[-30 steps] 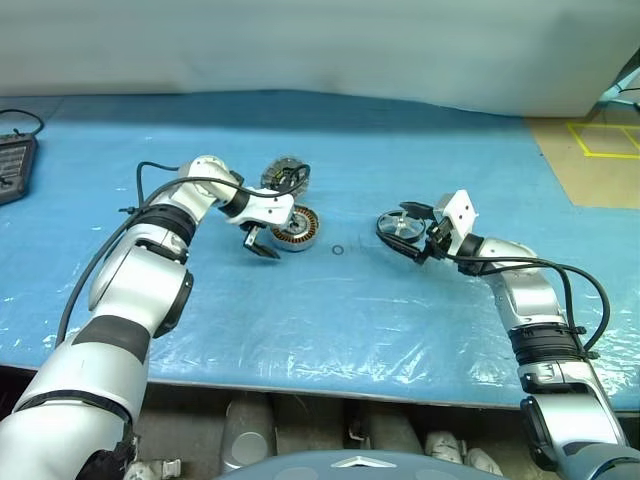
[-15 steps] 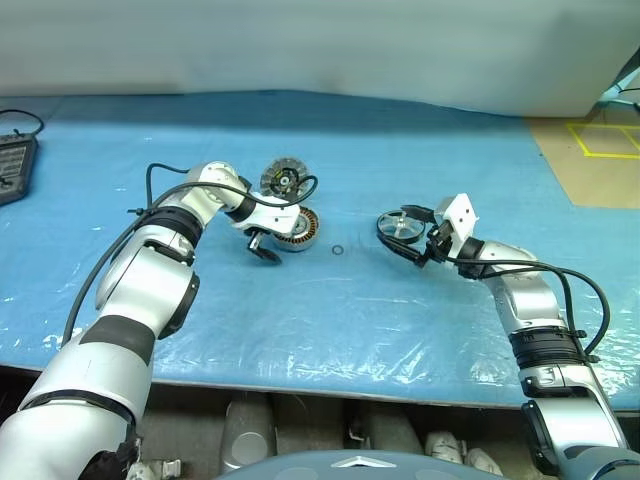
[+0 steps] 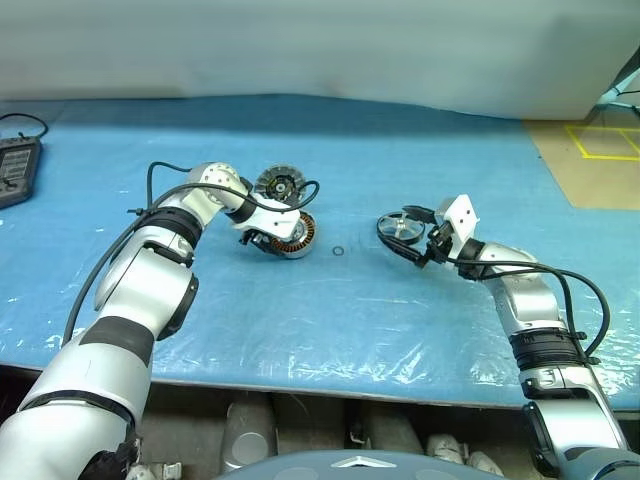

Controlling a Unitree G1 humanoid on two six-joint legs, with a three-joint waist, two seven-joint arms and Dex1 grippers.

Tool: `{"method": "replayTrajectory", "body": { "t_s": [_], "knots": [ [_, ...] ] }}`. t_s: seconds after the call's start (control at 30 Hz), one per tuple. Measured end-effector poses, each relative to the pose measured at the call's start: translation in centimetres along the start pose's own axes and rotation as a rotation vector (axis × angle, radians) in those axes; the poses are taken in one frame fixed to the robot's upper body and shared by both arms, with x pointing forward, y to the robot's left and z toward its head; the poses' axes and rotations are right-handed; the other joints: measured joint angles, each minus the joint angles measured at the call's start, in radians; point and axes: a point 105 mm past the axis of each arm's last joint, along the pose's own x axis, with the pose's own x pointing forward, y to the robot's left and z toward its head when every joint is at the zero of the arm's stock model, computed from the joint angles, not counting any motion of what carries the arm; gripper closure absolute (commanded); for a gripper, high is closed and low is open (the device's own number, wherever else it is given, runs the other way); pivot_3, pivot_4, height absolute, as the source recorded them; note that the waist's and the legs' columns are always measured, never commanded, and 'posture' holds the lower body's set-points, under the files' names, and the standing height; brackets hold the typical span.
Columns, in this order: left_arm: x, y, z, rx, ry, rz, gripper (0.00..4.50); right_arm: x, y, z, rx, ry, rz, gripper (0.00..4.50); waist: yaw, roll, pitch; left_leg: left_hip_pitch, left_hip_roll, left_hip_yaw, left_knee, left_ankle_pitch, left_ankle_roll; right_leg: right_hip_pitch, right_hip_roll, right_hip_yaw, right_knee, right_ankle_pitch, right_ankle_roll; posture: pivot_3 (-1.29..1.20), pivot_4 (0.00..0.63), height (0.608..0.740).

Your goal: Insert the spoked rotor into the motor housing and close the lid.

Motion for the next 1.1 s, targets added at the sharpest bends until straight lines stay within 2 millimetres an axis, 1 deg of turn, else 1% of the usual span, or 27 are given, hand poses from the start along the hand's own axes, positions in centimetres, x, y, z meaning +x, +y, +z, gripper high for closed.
{"method": "replayTrajectory", "body": {
  "t_s": [0.13,0.23,0.57,0.77,1.1],
  "knots": [
    [0.1,-0.5,0.9,0.030,-0.037,-0.070,2.54,0.0,0.0,0.0,0.002,-0.003,0.001,0.00,0.000,0.000,0.000,0.000,0.000,0.000,-0.002,0.000,0.000,0.000,0.000,0.000,-0.001,0.000,0.000,0.00,0.150,0.740],
    [0.3,-1.0,2.0,0.080,-0.075,-0.143,2.54,0.0,0.0,0.0,0.001,-0.002,0.004,0.00,0.001,0.000,0.000,-0.001,0.000,0.000,-0.004,0.000,0.000,-0.001,0.000,0.000,-0.002,0.000,0.000,0.00,0.150,0.740],
    [1.4,-1.7,4.6,0.166,-0.132,-0.201,2.54,-0.1,0.0,0.2,-0.006,-0.008,0.008,0.00,0.004,0.000,0.000,-0.005,0.000,0.001,-0.004,0.000,0.002,-0.005,0.000,-0.001,-0.002,0.000,0.000,0.00,0.150,0.740],
    [2.4,-2.4,6.8,0.182,-0.171,-0.253,2.54,-0.1,-0.1,0.2,-0.007,-0.010,0.003,0.00,0.003,0.000,0.000,-0.006,0.001,0.001,-0.004,0.001,0.003,-0.007,0.000,-0.001,-0.002,0.000,0.000,0.00,0.150,0.740],
    [3.3,-2.2,8.3,0.200,-0.163,-0.281,2.54,-0.2,-0.1,-0.1,-0.001,-0.008,-0.008,0.00,-0.001,0.000,0.000,-0.007,0.000,0.001,-0.004,0.002,0.003,-0.008,0.000,-0.001,-0.002,0.000,0.000,0.00,0.150,0.740]
  ]
}}
